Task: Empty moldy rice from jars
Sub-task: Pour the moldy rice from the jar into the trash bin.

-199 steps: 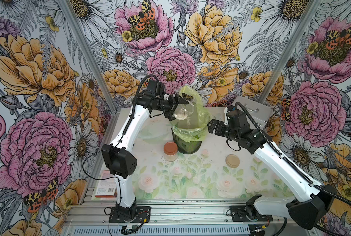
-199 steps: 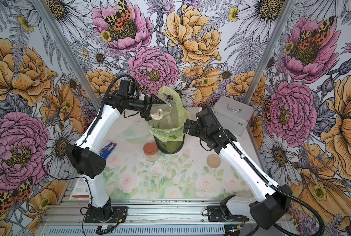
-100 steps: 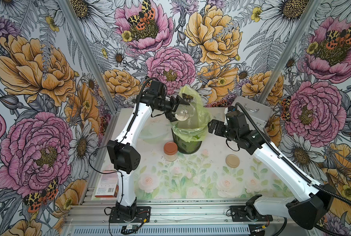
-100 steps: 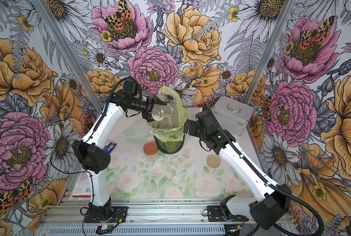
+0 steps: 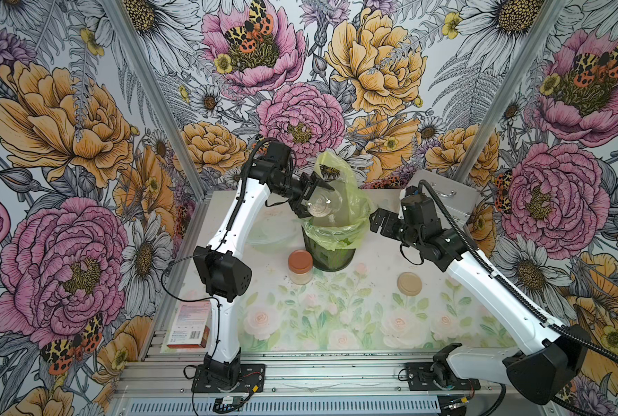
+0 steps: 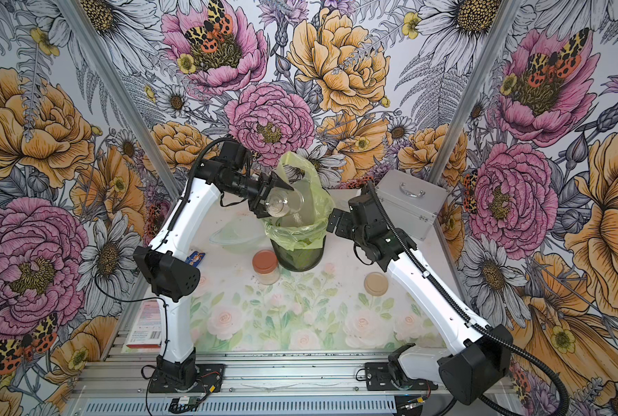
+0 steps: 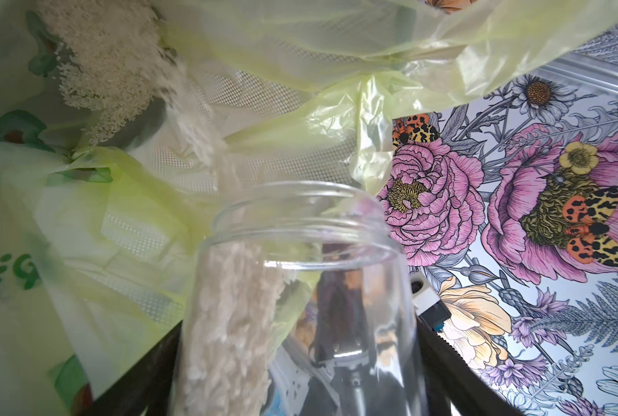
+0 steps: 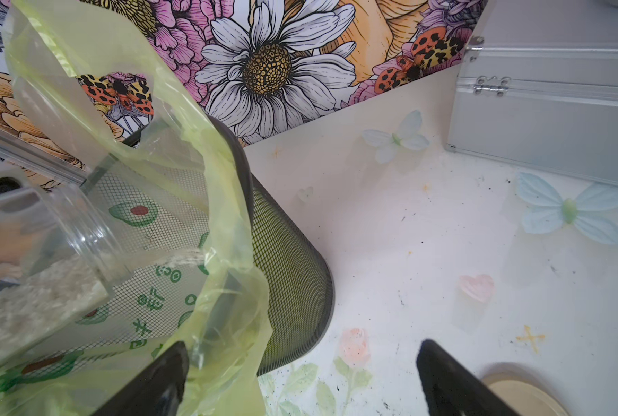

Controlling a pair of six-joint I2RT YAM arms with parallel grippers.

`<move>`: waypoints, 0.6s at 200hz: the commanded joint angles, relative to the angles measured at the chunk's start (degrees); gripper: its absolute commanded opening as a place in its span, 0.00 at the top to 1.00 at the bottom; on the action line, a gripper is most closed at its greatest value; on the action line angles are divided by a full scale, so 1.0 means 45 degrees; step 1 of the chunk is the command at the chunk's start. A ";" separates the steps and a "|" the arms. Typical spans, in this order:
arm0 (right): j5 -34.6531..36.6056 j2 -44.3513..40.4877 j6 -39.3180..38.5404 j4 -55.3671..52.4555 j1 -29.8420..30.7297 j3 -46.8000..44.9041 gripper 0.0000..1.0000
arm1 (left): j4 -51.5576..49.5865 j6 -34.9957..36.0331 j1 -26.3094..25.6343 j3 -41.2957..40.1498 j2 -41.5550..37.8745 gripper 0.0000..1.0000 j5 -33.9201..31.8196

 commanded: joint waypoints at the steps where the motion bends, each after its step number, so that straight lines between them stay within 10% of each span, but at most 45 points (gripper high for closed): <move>1: -0.0197 -0.0187 0.0046 0.0467 -0.0048 -0.0087 0.00 | -0.0793 0.0341 -0.0092 0.1166 0.0244 1.00 -0.0169; 120: -0.0502 -0.0045 0.0694 0.0526 -0.1635 -0.0380 0.00 | -0.3285 0.1666 -0.0191 0.3132 0.1037 1.00 -0.0678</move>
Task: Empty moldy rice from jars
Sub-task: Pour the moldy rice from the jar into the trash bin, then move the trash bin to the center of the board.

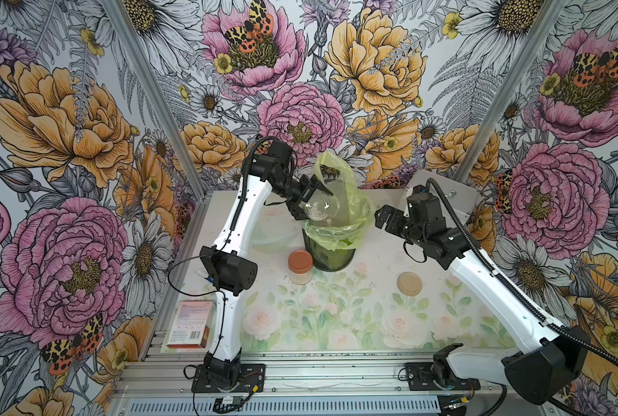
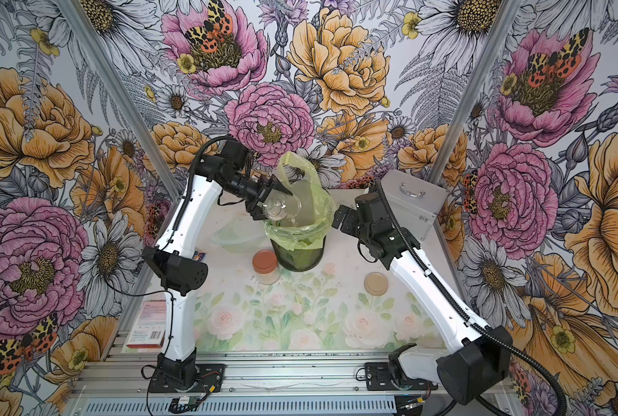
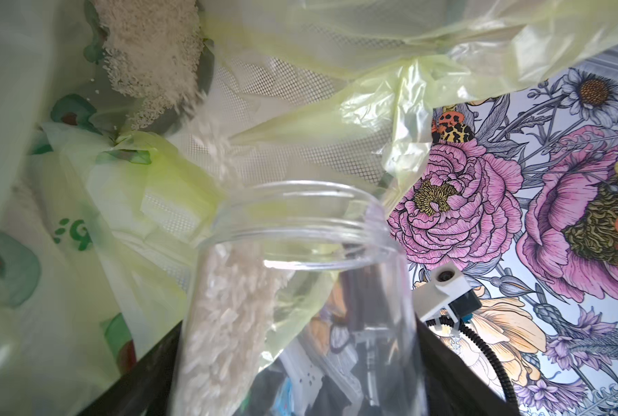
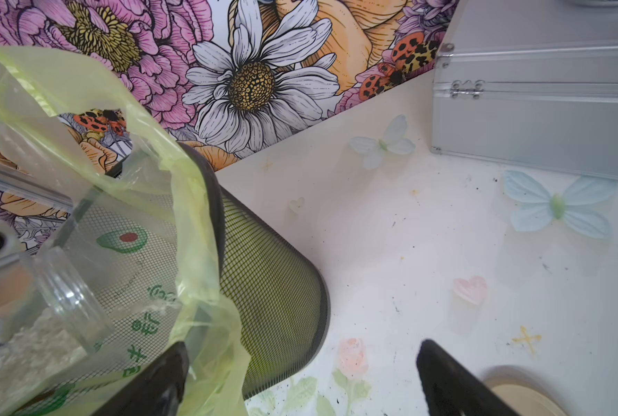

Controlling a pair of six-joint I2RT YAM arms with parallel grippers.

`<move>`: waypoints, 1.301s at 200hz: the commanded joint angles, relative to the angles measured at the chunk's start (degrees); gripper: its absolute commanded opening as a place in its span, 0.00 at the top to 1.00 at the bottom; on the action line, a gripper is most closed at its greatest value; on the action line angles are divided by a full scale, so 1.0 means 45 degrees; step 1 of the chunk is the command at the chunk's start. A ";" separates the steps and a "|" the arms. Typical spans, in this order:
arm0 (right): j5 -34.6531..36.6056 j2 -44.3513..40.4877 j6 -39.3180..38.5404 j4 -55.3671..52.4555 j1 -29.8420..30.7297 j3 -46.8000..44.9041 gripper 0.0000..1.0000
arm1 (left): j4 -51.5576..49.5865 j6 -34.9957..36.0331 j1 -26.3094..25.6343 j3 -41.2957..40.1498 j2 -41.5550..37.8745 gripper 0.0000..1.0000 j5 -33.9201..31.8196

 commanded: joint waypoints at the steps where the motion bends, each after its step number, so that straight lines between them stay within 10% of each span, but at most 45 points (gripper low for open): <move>1: -0.0217 -0.0039 0.0284 0.0191 -0.0570 -0.0167 0.00 | -0.0328 0.0588 -0.0104 0.0452 -0.0206 1.00 -0.0134; 135: -0.3587 0.7151 -0.0235 0.2348 -0.2338 0.2000 0.01 | -0.0861 0.1385 -0.0080 0.1184 0.0169 1.00 -0.0677; 260: -0.4586 0.8575 0.0055 0.3258 -0.0465 0.1890 0.00 | -0.1204 0.1698 0.0061 0.0834 -0.0396 1.00 -0.0617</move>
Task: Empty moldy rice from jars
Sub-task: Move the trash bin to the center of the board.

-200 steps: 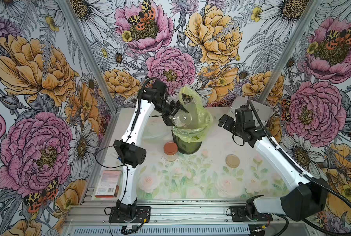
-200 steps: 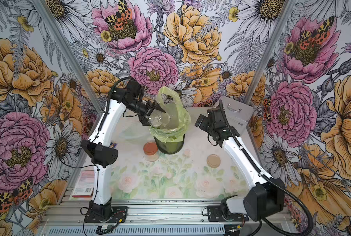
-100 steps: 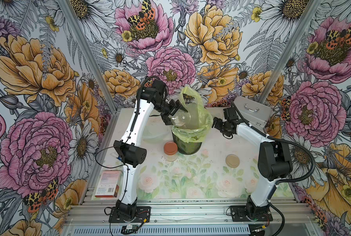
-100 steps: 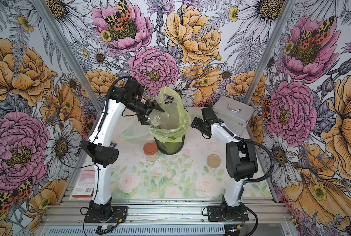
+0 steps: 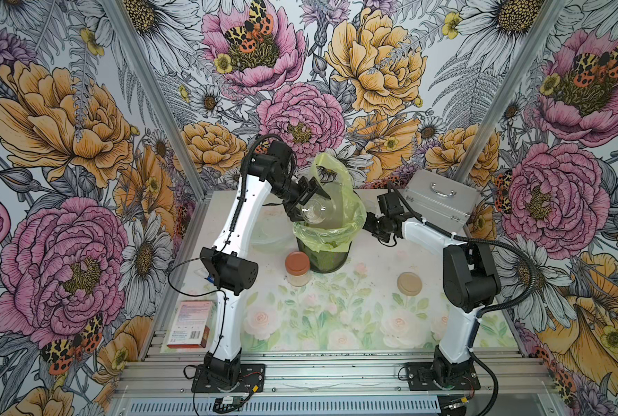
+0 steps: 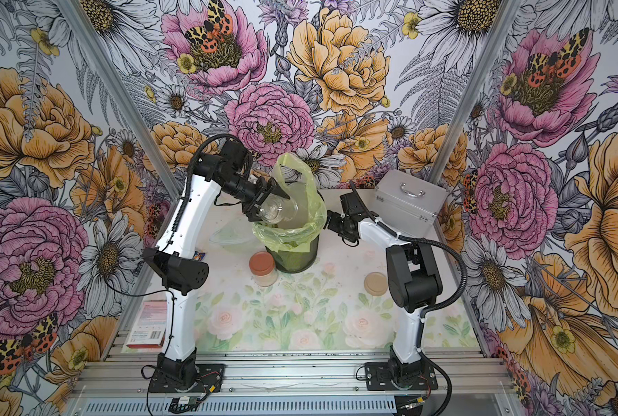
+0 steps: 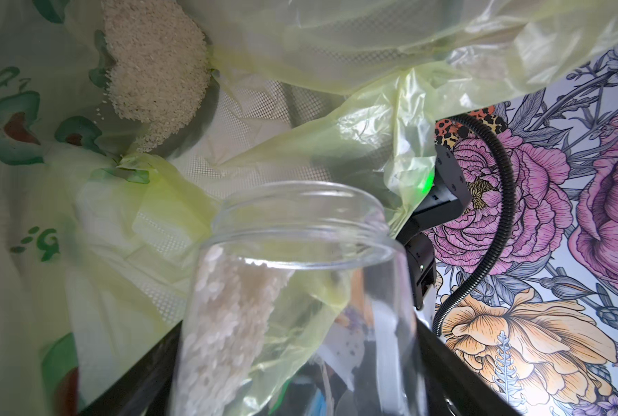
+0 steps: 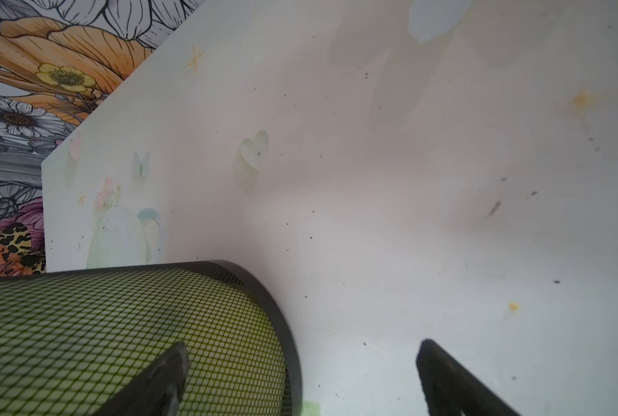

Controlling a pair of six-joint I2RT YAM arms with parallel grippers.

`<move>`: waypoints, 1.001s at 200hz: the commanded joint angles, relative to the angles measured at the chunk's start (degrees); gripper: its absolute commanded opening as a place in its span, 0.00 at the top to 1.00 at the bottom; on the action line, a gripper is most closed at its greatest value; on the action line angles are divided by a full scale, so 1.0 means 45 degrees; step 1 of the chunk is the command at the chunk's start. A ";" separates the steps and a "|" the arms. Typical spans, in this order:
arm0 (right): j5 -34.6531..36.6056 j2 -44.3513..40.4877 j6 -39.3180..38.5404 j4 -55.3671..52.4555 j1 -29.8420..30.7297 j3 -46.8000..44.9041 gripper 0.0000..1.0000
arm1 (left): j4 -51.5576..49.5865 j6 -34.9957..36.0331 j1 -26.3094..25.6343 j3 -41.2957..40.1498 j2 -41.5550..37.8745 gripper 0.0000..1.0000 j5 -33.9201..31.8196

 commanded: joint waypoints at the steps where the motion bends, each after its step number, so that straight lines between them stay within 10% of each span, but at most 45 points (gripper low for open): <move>1: -0.0418 0.0347 0.0106 0.0567 0.0633 -0.0012 0.01 | -0.0178 0.0173 0.0067 0.0144 -0.0550 1.00 0.0272; 200: -0.0240 -0.0912 0.0115 0.0708 0.0790 -0.1486 0.00 | -0.1547 0.1618 0.0443 0.0648 -0.0030 1.00 -0.2426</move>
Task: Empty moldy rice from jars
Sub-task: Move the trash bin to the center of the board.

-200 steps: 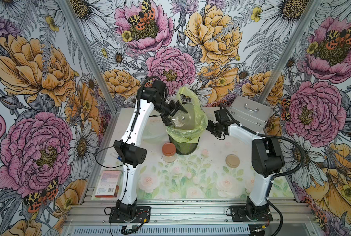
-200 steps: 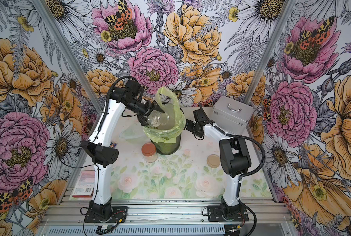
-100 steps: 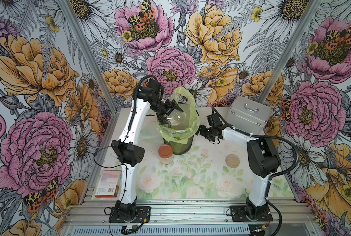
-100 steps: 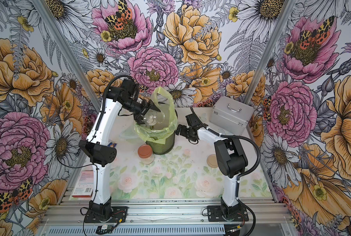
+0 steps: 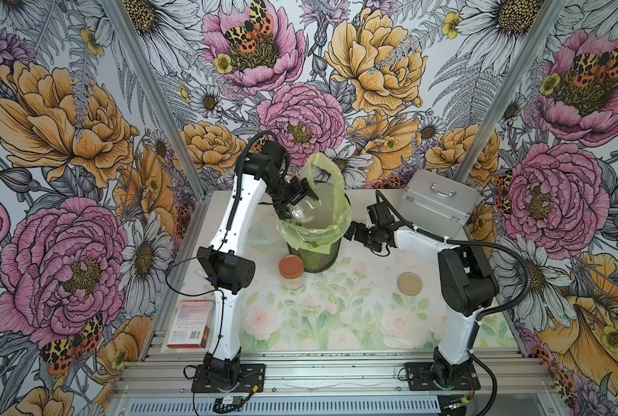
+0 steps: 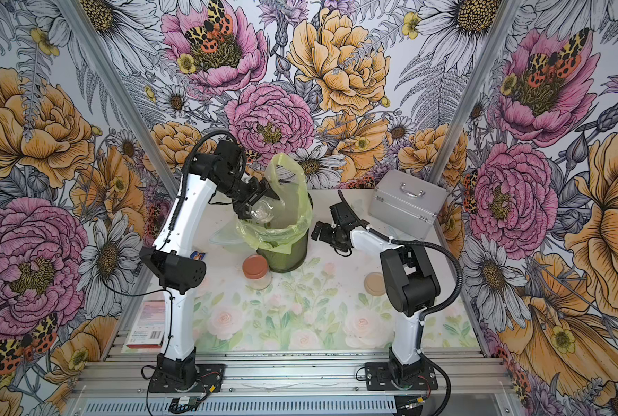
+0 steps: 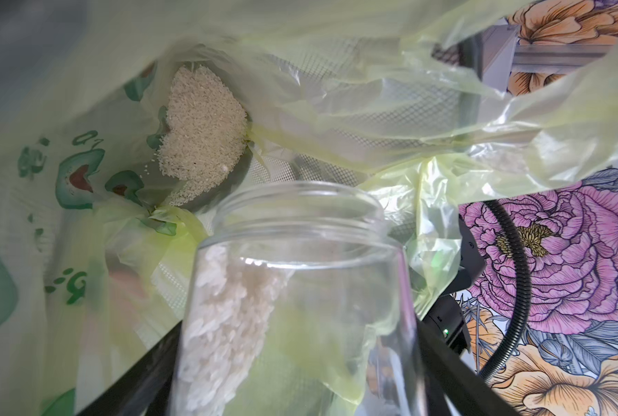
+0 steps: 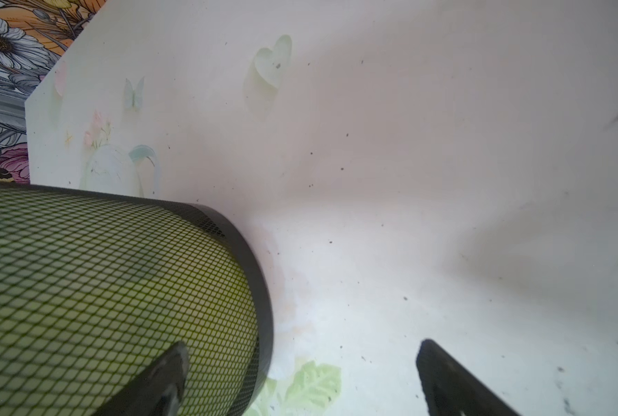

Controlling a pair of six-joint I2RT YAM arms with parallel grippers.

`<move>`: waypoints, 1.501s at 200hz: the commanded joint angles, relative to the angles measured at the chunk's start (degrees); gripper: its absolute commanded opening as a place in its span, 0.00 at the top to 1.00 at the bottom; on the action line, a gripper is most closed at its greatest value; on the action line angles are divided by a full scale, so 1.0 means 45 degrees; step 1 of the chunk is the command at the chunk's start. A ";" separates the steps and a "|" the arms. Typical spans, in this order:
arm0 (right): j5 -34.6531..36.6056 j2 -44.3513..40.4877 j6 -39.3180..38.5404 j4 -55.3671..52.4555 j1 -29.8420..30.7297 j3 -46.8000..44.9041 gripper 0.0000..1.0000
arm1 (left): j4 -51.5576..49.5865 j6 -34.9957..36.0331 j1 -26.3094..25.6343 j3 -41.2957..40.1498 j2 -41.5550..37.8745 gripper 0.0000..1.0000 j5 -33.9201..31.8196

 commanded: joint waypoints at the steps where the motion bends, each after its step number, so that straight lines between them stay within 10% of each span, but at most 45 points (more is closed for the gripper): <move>1: -0.0049 -0.0599 0.0020 0.0229 -0.0053 -0.0230 0.00 | -0.1478 0.0268 0.0089 0.0745 -0.0023 1.00 -0.0065; 300: 0.0275 -0.4122 -0.0539 -0.1708 -0.0619 0.0252 0.00 | -0.0957 -0.0532 0.0170 0.1295 -0.0201 1.00 0.2265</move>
